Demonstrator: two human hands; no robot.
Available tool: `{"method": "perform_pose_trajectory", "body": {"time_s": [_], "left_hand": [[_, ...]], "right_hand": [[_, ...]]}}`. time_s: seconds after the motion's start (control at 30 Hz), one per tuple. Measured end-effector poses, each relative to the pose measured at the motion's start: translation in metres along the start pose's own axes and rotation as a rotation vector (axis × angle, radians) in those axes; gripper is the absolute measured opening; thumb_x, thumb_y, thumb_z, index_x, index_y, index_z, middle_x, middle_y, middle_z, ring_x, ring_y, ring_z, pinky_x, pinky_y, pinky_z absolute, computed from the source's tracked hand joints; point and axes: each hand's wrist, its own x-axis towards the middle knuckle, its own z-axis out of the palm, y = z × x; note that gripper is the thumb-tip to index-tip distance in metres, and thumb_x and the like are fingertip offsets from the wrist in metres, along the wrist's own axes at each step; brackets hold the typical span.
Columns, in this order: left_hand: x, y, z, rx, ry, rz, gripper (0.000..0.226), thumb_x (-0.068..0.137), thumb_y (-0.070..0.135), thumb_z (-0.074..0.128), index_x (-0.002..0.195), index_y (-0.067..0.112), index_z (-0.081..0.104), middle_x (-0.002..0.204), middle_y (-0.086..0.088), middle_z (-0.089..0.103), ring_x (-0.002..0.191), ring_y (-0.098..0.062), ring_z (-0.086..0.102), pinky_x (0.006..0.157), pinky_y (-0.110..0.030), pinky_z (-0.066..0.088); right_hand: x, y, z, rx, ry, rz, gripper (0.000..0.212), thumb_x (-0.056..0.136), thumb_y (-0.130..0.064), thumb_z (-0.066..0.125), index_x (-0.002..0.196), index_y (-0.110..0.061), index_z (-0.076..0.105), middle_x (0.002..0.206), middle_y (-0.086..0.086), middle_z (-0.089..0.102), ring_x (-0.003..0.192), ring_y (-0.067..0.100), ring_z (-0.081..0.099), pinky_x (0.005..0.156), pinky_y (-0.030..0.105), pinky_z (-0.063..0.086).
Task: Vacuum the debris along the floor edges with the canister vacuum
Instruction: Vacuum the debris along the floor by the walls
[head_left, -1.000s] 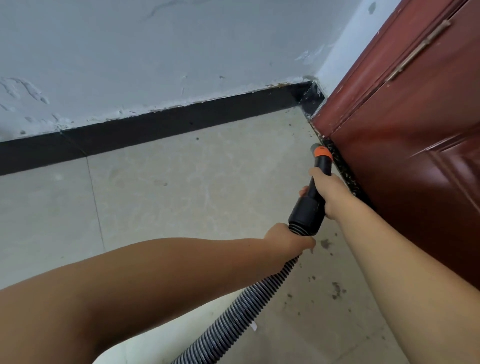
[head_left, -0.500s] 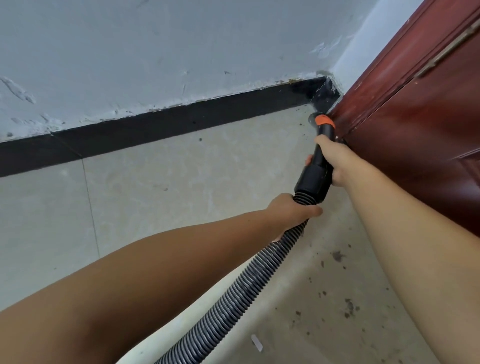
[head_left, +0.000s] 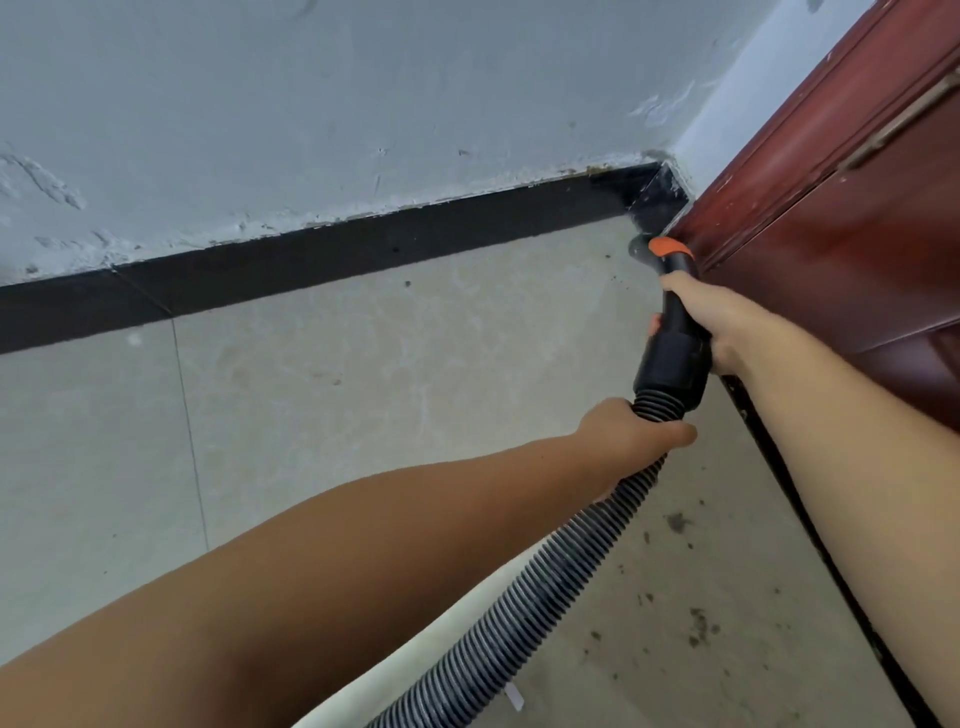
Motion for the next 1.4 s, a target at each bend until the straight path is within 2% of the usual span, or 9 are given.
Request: {"method": "perform_pose_trajectory", "body": {"time_s": [0.13,0.3,0.43,0.63,0.73,0.87,1.13,1.27,1.4], "left_hand": [[-0.019,-0.021,0.025,0.048,-0.066,-0.046,0.029,0.084,0.028,0.07,0.098,0.007,0.055,0.08,-0.01,0.056,0.073,-0.027,0.058,0.077,-0.04,0.055],[-0.032,-0.035,0.025,0.046,-0.026,-0.038,0.02,0.085,0.024,0.067,0.092,0.01,0.055,0.076,-0.007,0.056,0.07,-0.025,0.056,0.078,-0.039,0.056],[-0.036,-0.034,0.009,0.041,0.018,-0.008,0.018,0.085,0.022,0.066,0.09,0.01,0.054,0.073,-0.006,0.053,0.068,-0.025,0.055,0.078,-0.04,0.056],[-0.023,-0.018,-0.023,-0.009,0.072,0.005,0.017,0.085,0.02,0.067,0.083,0.011,0.053,0.07,-0.006,0.052,0.055,-0.019,0.052,0.058,-0.028,0.049],[-0.017,-0.007,-0.032,-0.032,0.116,0.041,0.019,0.086,0.02,0.068,0.085,0.009,0.052,0.07,-0.008,0.052,0.055,-0.021,0.052,0.058,-0.029,0.049],[-0.014,-0.004,-0.04,-0.053,0.166,0.061,0.023,0.086,0.019,0.067,0.095,0.003,0.054,0.07,-0.009,0.053,0.055,-0.021,0.052,0.059,-0.03,0.049],[-0.036,-0.039,-0.035,-0.108,0.218,-0.012,0.017,0.084,0.018,0.063,0.09,0.006,0.052,0.068,-0.007,0.05,0.054,-0.02,0.051,0.058,-0.029,0.047],[-0.049,-0.058,-0.042,-0.155,0.272,-0.02,0.014,0.083,0.016,0.062,0.088,0.007,0.052,0.067,-0.006,0.05,0.053,-0.019,0.051,0.057,-0.028,0.048],[-0.059,-0.066,-0.041,-0.195,0.27,-0.038,0.013,0.083,0.015,0.061,0.086,0.009,0.051,0.067,-0.005,0.05,0.051,-0.017,0.05,0.055,-0.026,0.048]], "right_hand": [[-0.012,0.03,-0.024,0.035,-0.005,0.057,0.028,0.094,-0.029,0.059,0.107,-0.012,0.041,0.044,0.006,0.054,0.034,0.016,0.053,0.041,0.029,0.051],[-0.02,0.046,-0.02,0.077,-0.017,0.039,0.021,0.095,-0.027,0.058,0.098,-0.012,0.043,0.042,0.006,0.053,0.034,0.016,0.053,0.041,0.029,0.051],[-0.02,0.041,-0.002,0.091,-0.049,0.04,0.023,0.094,-0.029,0.058,0.091,-0.011,0.044,0.043,0.006,0.055,0.036,0.016,0.054,0.044,0.03,0.052],[-0.004,0.02,0.024,0.086,-0.056,0.004,0.022,0.092,-0.029,0.06,0.095,-0.013,0.045,0.046,0.007,0.059,0.04,0.017,0.057,0.051,0.03,0.053],[0.003,0.004,0.035,0.086,-0.057,-0.013,0.022,0.091,-0.027,0.061,0.095,-0.013,0.044,0.052,0.007,0.06,0.042,0.017,0.057,0.052,0.029,0.052],[0.006,-0.004,0.049,0.045,-0.092,-0.034,0.022,0.092,-0.027,0.059,0.094,-0.013,0.042,0.047,0.007,0.059,0.042,0.018,0.056,0.057,0.032,0.054],[-0.013,0.027,0.074,-0.033,-0.231,-0.038,0.02,0.092,-0.028,0.058,0.102,-0.015,0.047,0.052,0.007,0.061,0.043,0.018,0.058,0.052,0.032,0.055],[-0.026,0.042,0.095,-0.053,-0.267,-0.074,0.016,0.091,-0.024,0.057,0.099,-0.015,0.048,0.06,0.008,0.059,0.045,0.019,0.057,0.054,0.033,0.054],[-0.037,0.049,0.105,-0.112,-0.314,-0.078,0.012,0.091,-0.022,0.056,0.097,-0.016,0.047,0.057,0.007,0.058,0.045,0.019,0.056,0.055,0.032,0.054]]}}
